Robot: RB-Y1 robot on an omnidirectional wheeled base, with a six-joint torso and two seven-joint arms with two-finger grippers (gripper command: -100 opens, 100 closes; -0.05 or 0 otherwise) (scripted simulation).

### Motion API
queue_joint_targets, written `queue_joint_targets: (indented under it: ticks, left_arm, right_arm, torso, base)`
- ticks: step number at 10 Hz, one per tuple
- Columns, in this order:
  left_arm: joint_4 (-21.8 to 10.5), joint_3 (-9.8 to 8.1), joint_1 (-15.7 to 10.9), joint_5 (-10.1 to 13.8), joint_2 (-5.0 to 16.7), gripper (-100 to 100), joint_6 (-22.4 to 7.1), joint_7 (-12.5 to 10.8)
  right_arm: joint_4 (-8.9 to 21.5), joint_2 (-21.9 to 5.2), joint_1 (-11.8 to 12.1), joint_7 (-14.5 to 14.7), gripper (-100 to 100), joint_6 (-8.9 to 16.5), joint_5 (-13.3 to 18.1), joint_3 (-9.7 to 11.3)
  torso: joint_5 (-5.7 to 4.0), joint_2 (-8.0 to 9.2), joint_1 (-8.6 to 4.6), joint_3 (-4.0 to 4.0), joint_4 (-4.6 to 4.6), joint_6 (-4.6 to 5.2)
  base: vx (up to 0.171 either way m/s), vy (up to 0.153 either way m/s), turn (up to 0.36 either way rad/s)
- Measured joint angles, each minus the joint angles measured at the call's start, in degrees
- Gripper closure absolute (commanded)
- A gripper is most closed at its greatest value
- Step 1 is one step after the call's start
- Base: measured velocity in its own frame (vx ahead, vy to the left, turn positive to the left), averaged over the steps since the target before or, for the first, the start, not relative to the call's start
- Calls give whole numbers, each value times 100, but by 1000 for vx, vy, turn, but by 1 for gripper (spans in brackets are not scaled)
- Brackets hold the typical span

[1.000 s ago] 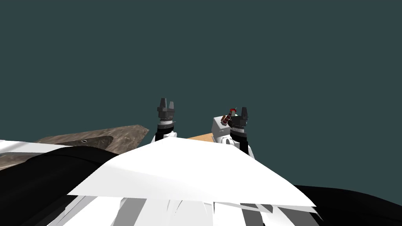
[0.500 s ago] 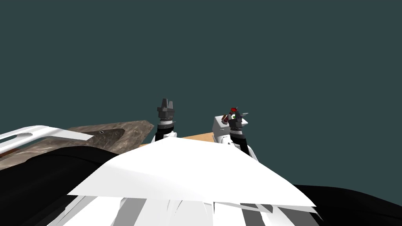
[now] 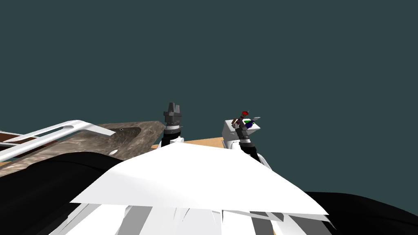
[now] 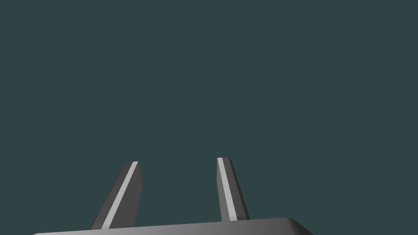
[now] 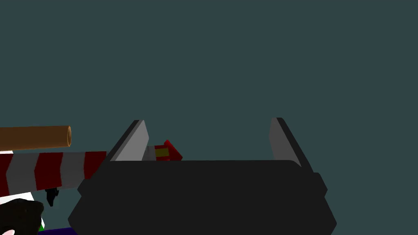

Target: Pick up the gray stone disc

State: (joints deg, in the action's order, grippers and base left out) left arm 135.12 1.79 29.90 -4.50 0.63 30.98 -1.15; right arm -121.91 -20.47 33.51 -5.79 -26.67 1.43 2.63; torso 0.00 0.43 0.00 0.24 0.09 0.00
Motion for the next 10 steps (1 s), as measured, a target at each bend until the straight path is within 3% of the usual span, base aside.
queue_joint_targets:
  ticks: [4, 10]
  left_arm:
    - [0, 0, 1, 0, 0, 0, 0, 0]
    - [0, 0, 1, 0, 0, 0, 0, 0]
  right_arm:
    - [91, -557, 296, -26, -100, 70, 77, 141]
    - [483, -1388, 532, -108, -100, 116, 176, 324]
  torso:
    - [-1, -18, -8, -10, -3, 0]
    - [-1, -23, -3, -13, -4, 0]
  base:
    - [-61, -6, 84]
    - [-58, 5, 82]
